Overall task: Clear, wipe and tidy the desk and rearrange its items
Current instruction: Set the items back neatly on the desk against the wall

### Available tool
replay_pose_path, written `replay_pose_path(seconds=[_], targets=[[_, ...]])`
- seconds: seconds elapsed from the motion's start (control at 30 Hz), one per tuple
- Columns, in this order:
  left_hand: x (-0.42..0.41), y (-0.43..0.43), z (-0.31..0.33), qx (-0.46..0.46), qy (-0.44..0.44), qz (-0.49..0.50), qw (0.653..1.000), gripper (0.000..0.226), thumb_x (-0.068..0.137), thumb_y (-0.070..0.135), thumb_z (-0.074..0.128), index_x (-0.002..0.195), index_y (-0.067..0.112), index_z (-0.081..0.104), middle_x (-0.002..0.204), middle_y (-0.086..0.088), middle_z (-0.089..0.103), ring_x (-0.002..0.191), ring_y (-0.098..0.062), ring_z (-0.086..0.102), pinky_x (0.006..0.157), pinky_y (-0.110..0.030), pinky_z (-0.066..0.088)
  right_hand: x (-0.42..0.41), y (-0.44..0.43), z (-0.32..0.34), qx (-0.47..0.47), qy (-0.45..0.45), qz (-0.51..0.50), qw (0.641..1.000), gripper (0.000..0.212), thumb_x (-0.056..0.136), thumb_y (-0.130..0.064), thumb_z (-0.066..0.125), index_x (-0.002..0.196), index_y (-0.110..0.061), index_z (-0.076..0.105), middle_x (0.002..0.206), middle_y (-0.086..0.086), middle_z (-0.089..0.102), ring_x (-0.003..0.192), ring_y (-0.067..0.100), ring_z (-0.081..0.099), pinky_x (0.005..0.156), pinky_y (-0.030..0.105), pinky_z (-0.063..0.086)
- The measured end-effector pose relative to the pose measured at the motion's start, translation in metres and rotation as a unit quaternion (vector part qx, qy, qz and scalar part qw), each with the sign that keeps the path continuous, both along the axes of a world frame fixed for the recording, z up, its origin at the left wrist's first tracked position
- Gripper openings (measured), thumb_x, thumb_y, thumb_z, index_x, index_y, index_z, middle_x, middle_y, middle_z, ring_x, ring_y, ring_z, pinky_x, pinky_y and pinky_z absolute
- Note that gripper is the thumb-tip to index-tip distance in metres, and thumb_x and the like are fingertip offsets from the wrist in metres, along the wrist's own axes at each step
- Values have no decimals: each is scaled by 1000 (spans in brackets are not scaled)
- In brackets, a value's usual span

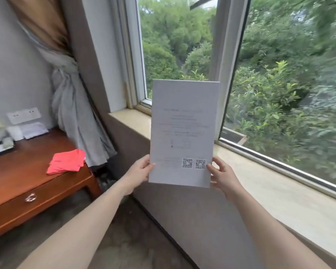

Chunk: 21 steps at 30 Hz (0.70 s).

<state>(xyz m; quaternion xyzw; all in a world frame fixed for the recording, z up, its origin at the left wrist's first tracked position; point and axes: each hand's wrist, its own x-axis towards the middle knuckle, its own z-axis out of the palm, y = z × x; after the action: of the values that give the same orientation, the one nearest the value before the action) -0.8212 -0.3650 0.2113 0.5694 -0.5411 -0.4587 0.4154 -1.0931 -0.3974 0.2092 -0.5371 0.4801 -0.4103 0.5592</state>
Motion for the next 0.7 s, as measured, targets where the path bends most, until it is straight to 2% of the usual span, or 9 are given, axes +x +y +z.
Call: replay_pose_path(seconds=[0.1,0.23,0.37,0.43,0.53,0.6,0.7], targets=[[59,-1,1,8,-4,46,999,26,107,19,41,126,29,56,120,10,67,108,-5,65,79,-23,57,62,-24,-1,0,-5,48,999,18,103,-10,45,111,-20,58,91,0,70,68,16,65,55,22,51],[128,-6,6,8,-6,97,995,26,106,12,40,125,23,54,114,11,65,92,8,63,68,-13,53,140,-58,1,-8,-6,89,996,19,102,-9,46,108,-20,60,94,1,69,65,14,64,53,19,50],[196,-9,9,7,-20,152,988,26,105,11,42,128,18,54,120,0,65,98,-5,64,78,-18,53,218,-88,6,-10,-16,125,992,23,102,-8,47,102,-24,63,91,-7,71,67,11,67,53,20,50],[226,-4,12,11,-23,181,983,26,105,11,42,127,18,53,113,-1,66,95,-8,66,75,-16,54,256,-99,8,-10,-23,154,988,22,102,-9,47,104,-24,63,93,-7,71,74,14,68,55,22,52],[267,6,15,19,-28,215,976,27,106,10,41,129,16,52,110,1,67,87,-1,66,70,-12,54,308,-109,6,-12,-28,196,980,20,102,-11,48,109,-22,64,109,3,70,91,22,67,64,29,54],[290,12,13,30,-27,235,971,27,106,11,40,130,18,52,110,8,66,85,7,66,68,-10,52,337,-113,1,-4,-28,217,976,21,101,-11,48,111,-21,64,111,4,70,92,23,66,65,30,55],[315,17,6,45,-14,265,963,27,106,15,42,128,27,52,111,13,65,86,11,65,67,-10,51,372,-120,-7,9,-18,248,969,21,101,-12,48,108,-24,65,104,-4,72,87,18,68,63,25,53]])
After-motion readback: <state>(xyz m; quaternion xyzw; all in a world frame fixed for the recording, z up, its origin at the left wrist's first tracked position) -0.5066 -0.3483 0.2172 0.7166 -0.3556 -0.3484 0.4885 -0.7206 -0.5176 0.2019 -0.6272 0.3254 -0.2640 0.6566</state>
